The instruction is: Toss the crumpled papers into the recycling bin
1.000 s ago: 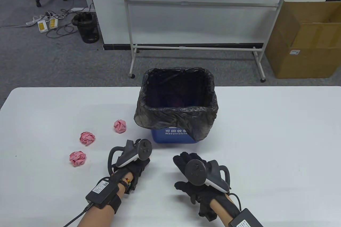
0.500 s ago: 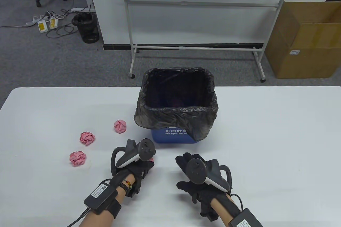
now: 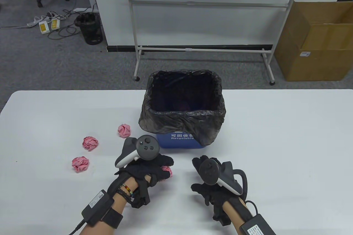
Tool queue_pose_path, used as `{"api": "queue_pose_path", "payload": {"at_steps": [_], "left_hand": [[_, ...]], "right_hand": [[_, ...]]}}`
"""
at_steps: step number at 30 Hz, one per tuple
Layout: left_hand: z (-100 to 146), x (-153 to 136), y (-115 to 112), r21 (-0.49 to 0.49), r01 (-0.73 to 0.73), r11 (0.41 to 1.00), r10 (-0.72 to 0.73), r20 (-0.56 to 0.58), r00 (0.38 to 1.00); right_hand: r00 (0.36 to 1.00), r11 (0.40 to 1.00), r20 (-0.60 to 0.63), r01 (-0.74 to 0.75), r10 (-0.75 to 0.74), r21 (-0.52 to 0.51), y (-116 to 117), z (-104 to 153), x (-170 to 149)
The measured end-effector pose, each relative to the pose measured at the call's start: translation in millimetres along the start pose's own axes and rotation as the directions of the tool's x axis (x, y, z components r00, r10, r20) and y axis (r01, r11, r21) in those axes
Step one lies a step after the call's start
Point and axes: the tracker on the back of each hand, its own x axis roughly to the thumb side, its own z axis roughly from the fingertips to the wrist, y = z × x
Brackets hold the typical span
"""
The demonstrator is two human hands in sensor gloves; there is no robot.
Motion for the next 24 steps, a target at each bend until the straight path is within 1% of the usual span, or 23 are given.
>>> {"api": "queue_pose_path", "payload": {"at_steps": [4,7,9,12,14,16,18,19,21,22,23,24], "left_hand": [[-4,22,20,-0.050,-0.095,0.994,0.099,0.101,0.990],[-6,43,37,-0.050,-0.208,0.977,0.214,0.220,0.952],[-9,56,50,-0.081,-0.258,0.963,0.270,0.280,0.921],[-13,73,69,-0.027,-0.284,0.959,0.277,0.326,0.904],[-15,81,82,0.032,-0.307,0.951,0.277,0.345,0.897],[-19,88,96,0.130,-0.339,0.932,0.272,0.370,0.888],[-21,90,104,0.207,-0.343,0.917,0.252,0.368,0.895],[-22,91,108,0.295,-0.336,0.894,0.221,0.363,0.905],[-26,92,113,0.420,-0.287,0.861,0.150,0.330,0.932],[-28,91,114,0.529,-0.274,0.803,0.125,0.301,0.946],[-29,90,114,0.586,-0.263,0.767,0.114,0.278,0.954],[-32,88,113,0.651,-0.218,0.727,0.088,0.226,0.970]], "right_hand": [[1.000,1.000,-0.002,-0.006,0.006,0.007,0,0,0],[1.000,1.000,0.003,-0.010,0.010,0.010,1,0,2],[1.000,1.000,0.006,-0.014,0.014,0.013,1,0,2],[1.000,1.000,0.007,-0.013,0.013,0.014,1,0,2],[1.000,1.000,0.008,-0.010,0.010,0.013,1,0,2],[1.000,1.000,0.010,-0.010,0.010,0.014,1,0,3],[1.000,1.000,0.012,-0.006,0.006,0.012,1,0,3],[1.000,1.000,0.013,-0.004,0.004,0.011,1,0,3],[1.000,1.000,0.019,-0.002,0.002,0.010,1,0,4],[1.000,1.000,0.020,-0.005,0.005,0.013,1,0,4],[1.000,1.000,0.021,-0.007,0.007,0.015,1,0,4],[1.000,1.000,0.023,-0.009,0.008,0.014,1,1,5]]}}
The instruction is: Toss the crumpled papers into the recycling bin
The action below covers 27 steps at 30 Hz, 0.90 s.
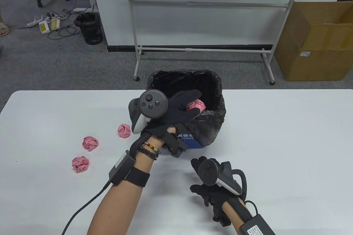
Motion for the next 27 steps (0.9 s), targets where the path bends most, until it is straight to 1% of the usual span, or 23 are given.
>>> {"api": "queue_pose_path", "payload": {"at_steps": [1,2,3,5,8,10,14,16,18,20,27], "left_hand": [[-3,-3,-3,-0.020,0.047,0.999,-0.047,-0.015,0.999],[-4,-5,-7,-0.088,0.077,0.993,-0.079,-0.023,0.997],[-3,-7,-10,-0.118,0.103,0.988,-0.107,-0.025,0.994],[1,-11,-10,-0.072,0.139,0.988,-0.141,-0.029,0.990],[7,-15,-5,-0.083,0.153,0.985,-0.155,-0.028,0.987],[10,-18,0,-0.072,0.158,0.985,-0.161,-0.034,0.986],[20,-26,17,-0.058,0.162,0.985,-0.166,-0.061,0.984],[25,-31,27,-0.030,0.185,0.982,-0.187,-0.070,0.980],[31,-38,37,-0.029,0.213,0.977,-0.215,-0.089,0.973],[37,-47,47,-0.018,0.245,0.969,-0.246,-0.109,0.963],[57,-82,81,0.032,0.301,0.953,-0.288,-0.208,0.935]], "right_hand": [[1.000,1.000,0.002,0.002,-0.002,-0.001,0,0,0],[1.000,1.000,0.003,0.004,-0.004,-0.001,0,0,0],[1.000,1.000,0.005,0.004,-0.004,-0.001,0,0,0],[1.000,1.000,0.008,0.005,-0.005,-0.003,0,0,0],[1.000,1.000,0.012,0.007,-0.007,-0.003,1,0,1],[1.000,1.000,0.013,0.003,-0.003,-0.001,1,0,1],[1.000,1.000,0.012,-0.005,0.005,-0.001,2,1,2],[1.000,1.000,0.011,-0.005,0.005,-0.003,2,1,2],[1.000,1.000,0.014,-0.007,0.007,-0.005,2,1,3],[1.000,1.000,0.016,-0.014,0.014,-0.004,3,1,5],[1.000,1.000,0.023,-0.017,0.017,-0.008,3,2,7]]}}
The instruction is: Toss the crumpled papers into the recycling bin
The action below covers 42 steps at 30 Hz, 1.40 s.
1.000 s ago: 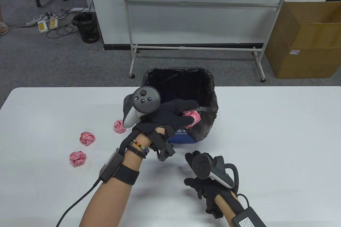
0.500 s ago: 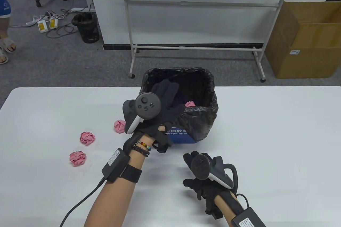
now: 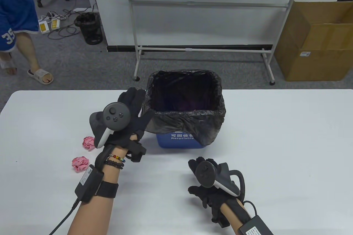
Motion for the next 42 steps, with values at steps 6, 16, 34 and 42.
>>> {"api": "queue_pose_path", "payload": {"at_steps": [6,16,34,42], "left_hand": [[13,-51,18,0.064,0.045,0.997,-0.034,-0.159,0.987],[40,-127,4,-0.037,0.170,0.985,-0.172,-0.353,0.920],[74,-218,-51,-0.358,0.218,0.908,-0.395,-0.553,0.733],[76,-225,-58,-0.422,0.259,0.869,-0.472,-0.547,0.692]], "right_hand": [[1.000,1.000,-0.001,0.001,-0.001,0.004,0,0,0],[1.000,1.000,0.005,-0.017,0.017,0.017,3,1,4],[1.000,0.999,-0.004,-0.027,0.028,0.038,3,1,5],[0.999,0.998,-0.006,-0.033,0.033,0.044,3,1,6]]}}
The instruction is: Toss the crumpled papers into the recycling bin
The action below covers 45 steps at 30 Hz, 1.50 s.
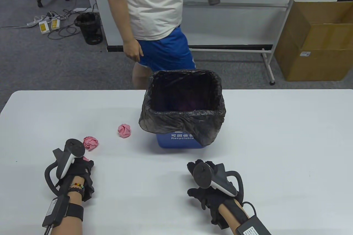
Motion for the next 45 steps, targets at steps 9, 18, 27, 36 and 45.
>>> {"api": "queue_pose_path", "payload": {"at_steps": [9,18,27,36,45], "left_hand": [[3,6,5,-0.003,0.000,1.000,0.000,0.018,1.000],[12,25,10,-0.095,0.001,0.995,0.008,0.097,0.995],[34,72,22,-0.174,0.052,0.983,-0.006,0.254,0.967],[71,116,49,-0.205,0.048,0.978,0.045,0.426,0.904],[122,167,87,-0.275,0.047,0.960,0.139,0.619,0.773]], "right_hand": [[1.000,1.000,-0.004,0.004,-0.004,0.000,0,0,-1],[1.000,1.000,-0.004,0.006,-0.006,-0.001,-1,0,-1],[1.000,1.000,-0.006,0.004,-0.004,0.004,-1,0,-1],[1.000,1.000,-0.006,0.002,-0.002,0.006,-1,0,-1],[1.000,1.000,-0.008,0.002,-0.002,0.009,-1,0,-1]]}}
